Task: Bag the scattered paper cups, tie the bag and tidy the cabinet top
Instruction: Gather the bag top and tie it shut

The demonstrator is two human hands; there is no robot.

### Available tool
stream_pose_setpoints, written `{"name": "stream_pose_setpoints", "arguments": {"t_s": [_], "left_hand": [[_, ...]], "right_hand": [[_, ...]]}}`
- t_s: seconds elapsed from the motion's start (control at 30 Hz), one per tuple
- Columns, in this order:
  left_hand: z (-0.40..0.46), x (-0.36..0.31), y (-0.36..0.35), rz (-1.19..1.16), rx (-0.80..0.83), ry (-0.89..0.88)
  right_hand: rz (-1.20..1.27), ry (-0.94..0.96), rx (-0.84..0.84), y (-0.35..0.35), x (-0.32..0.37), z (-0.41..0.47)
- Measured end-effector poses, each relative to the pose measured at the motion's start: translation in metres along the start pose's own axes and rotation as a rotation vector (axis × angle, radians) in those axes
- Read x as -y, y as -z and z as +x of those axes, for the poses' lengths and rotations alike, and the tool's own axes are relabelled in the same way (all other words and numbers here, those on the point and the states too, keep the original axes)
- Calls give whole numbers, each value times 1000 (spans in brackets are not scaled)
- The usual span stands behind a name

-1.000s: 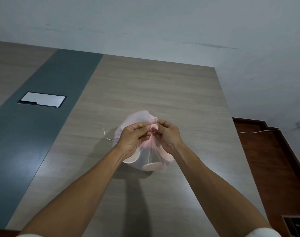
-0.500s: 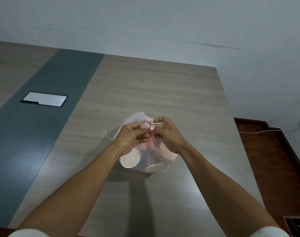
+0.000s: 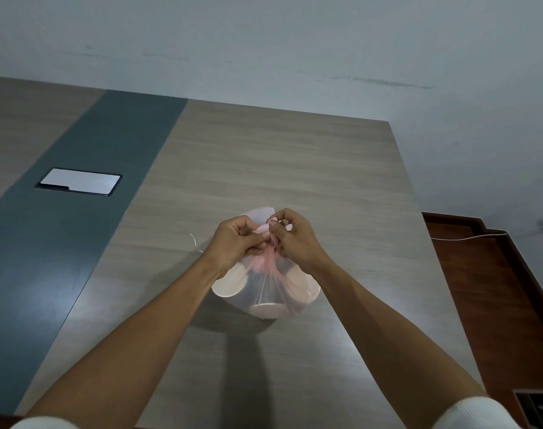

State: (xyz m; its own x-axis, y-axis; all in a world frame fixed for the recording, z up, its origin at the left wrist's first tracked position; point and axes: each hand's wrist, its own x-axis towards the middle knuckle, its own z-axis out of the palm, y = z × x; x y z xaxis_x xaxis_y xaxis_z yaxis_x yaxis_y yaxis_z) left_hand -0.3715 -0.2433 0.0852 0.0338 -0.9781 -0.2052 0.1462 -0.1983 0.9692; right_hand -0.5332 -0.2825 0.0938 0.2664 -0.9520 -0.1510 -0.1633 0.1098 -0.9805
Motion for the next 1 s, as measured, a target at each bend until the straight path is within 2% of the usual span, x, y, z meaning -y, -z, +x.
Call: {"name": "stream_pose_setpoints", "arguments": {"t_s": [0.07,0.2,0.27,0.33,0.4,0.5,0.6,0.67,0.77,0.9,1.0], "left_hand": [[3,1,3,198,11,-108],[2,7,7,904,2,-512],[-6,10,5,1047,-18,-652],[-11,12,1,1075,-34,-674],[-13,10,-6,970,-27,-532],[-2,9,-8,551,-5,-217],[0,3,-10,260,76,-53],[1,-1,-11,135,84,9],[2,-1,-8,44,26,28],[1,-1,-8,41,-16,34],[-2,-4,-10,53,-48,29]], "right_hand": [[11,-55,-39,-2,-3,3],[53,-158,-51,-3,-3,9],[83,-190,-35,-3,-1,10],[113,-219,-56,-2,-1,11],[118,-245,-95,1,-2,10],[73,-183,-95,2,-4,8],[-85,-65,-111,2,-10,9],[-156,-39,-119,6,-12,7],[-57,-26,-116,17,-12,-4],[-281,95,19,25,-16,-16],[-324,155,74,24,-20,-11]]}}
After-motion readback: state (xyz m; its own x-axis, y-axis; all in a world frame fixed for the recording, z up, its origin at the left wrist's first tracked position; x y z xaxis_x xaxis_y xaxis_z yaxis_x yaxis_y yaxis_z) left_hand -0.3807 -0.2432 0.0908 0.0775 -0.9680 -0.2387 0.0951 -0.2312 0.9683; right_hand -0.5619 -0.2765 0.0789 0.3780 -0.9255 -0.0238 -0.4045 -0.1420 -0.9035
